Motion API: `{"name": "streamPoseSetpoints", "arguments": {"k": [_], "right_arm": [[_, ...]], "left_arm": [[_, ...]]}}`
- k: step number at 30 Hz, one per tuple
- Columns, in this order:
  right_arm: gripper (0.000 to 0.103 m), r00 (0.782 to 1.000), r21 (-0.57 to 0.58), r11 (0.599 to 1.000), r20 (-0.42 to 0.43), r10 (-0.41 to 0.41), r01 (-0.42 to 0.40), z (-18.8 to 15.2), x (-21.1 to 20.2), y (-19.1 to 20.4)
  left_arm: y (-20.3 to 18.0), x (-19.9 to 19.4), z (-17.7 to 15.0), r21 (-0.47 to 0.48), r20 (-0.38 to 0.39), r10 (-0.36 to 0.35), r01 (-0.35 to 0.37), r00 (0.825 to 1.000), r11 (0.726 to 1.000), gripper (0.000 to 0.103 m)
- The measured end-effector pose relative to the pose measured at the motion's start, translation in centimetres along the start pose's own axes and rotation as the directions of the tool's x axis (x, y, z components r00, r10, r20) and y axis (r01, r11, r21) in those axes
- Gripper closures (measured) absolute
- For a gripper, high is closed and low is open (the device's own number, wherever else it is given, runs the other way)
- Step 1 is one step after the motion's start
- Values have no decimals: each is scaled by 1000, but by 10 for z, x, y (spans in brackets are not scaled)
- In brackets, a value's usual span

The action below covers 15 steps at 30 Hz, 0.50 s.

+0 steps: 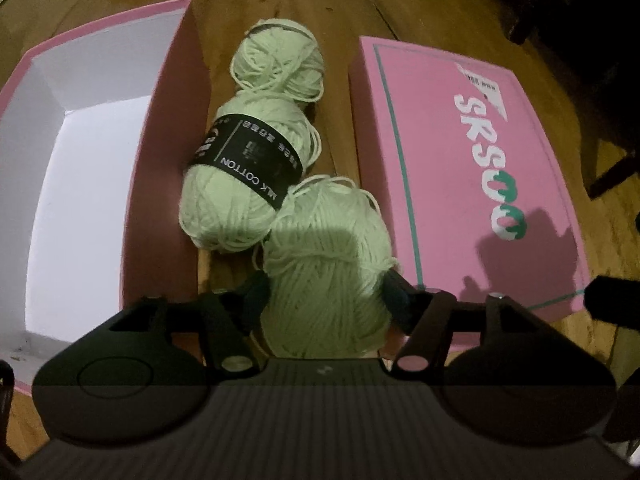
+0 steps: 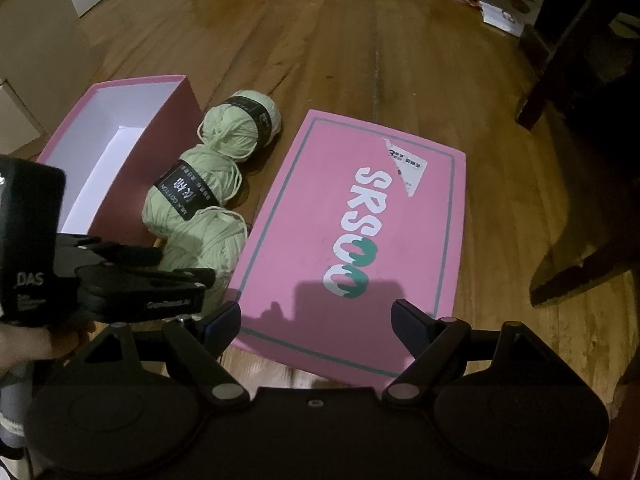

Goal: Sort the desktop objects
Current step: 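Close the left tool's fingers around the yarn ball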

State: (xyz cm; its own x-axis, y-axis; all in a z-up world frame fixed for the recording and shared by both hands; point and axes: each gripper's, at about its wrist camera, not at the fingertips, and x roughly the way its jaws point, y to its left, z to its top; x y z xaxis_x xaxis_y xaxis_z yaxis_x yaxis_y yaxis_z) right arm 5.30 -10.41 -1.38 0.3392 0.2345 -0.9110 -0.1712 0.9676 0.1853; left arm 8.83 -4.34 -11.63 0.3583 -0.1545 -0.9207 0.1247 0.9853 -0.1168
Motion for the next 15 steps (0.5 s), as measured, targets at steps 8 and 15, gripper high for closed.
{"name": "streamPoseSetpoints", "arguments": {"k": [8,15], "right_arm": [[17,1000,6,1000,-29,-13,13,-3,6,-7],[17,999,-13,1000,-31,-16,16,-5,7,-4]], "left_arm": [[-1,18,-6,-23,-21,8,-9,1000,1000,32],[-17,17,-7,47,-8,40,-40,999,998,57]]}}
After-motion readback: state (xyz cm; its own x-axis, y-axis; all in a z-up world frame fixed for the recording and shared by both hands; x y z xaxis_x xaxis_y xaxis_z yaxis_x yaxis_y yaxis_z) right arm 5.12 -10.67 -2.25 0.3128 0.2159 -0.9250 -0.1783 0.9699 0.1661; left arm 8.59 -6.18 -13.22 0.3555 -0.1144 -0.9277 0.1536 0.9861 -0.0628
